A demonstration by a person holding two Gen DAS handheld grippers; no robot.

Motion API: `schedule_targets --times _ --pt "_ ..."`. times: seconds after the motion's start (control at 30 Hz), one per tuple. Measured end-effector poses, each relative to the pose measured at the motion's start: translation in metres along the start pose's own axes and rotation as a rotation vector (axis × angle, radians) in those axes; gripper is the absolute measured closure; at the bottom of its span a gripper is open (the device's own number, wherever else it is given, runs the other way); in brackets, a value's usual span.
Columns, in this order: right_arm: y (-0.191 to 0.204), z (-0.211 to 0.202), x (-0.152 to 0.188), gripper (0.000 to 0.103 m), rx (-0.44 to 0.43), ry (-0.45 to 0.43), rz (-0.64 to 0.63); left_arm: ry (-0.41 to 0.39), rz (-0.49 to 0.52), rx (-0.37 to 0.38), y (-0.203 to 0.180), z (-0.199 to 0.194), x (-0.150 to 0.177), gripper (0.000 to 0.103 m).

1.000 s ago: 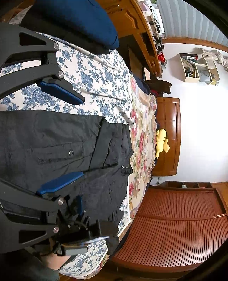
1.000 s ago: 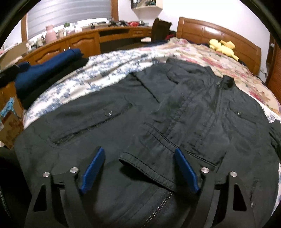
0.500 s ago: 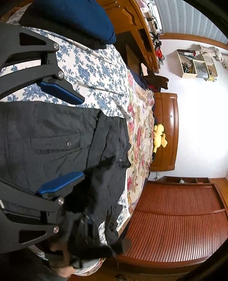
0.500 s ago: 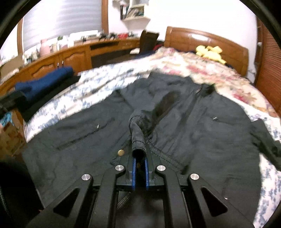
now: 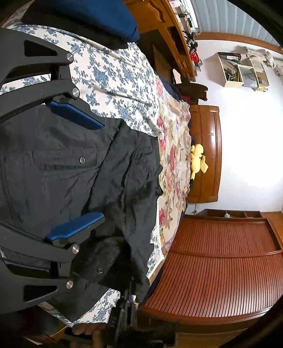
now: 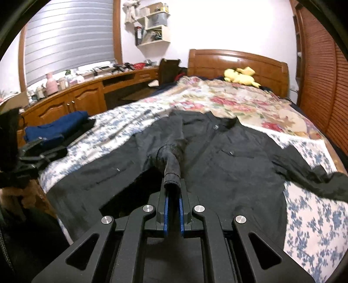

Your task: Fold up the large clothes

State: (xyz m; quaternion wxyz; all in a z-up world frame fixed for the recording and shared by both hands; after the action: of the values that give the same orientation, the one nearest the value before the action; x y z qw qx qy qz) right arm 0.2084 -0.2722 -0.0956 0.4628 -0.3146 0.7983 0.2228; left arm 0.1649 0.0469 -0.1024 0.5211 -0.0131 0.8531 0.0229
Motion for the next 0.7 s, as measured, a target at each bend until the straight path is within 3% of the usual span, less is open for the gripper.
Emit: schedule_targets --times 0.17,0.3,0.47,0.7 --pt "-0.021 0.022 0.014 0.095 0.133 0.057 0.015 -0.001 0.013 0.012 -0.010 0.000 -0.002 0.024" --pt "-0.039 0.029 0.017 0.075 0.220 0.064 0.048 0.000 0.022 0.019 -0.017 0.000 -0.002 0.024" --pt "-0.029 0.022 0.012 0.059 0.235 0.036 0.049 0.001 0.031 0.026 -0.024 0.001 -0.003 0.024" --pt "-0.003 0.040 0.028 0.057 0.133 0.090 0.006 0.004 0.037 0.034 -0.035 0.002 -0.002 0.024"
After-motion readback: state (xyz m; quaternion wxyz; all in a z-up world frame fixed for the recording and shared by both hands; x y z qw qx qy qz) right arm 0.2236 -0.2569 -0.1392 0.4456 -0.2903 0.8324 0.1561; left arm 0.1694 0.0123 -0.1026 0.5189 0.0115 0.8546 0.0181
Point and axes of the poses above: each gripper's, at about its wrist camera, not at the fingertips, and z roughly the way its jaws point, y to its left, x to its underside, the point moved 7 cm from there along z, roughly the way its jaws point, and after that the axes turned 11 degrees about -x, right-handed, at the moved point
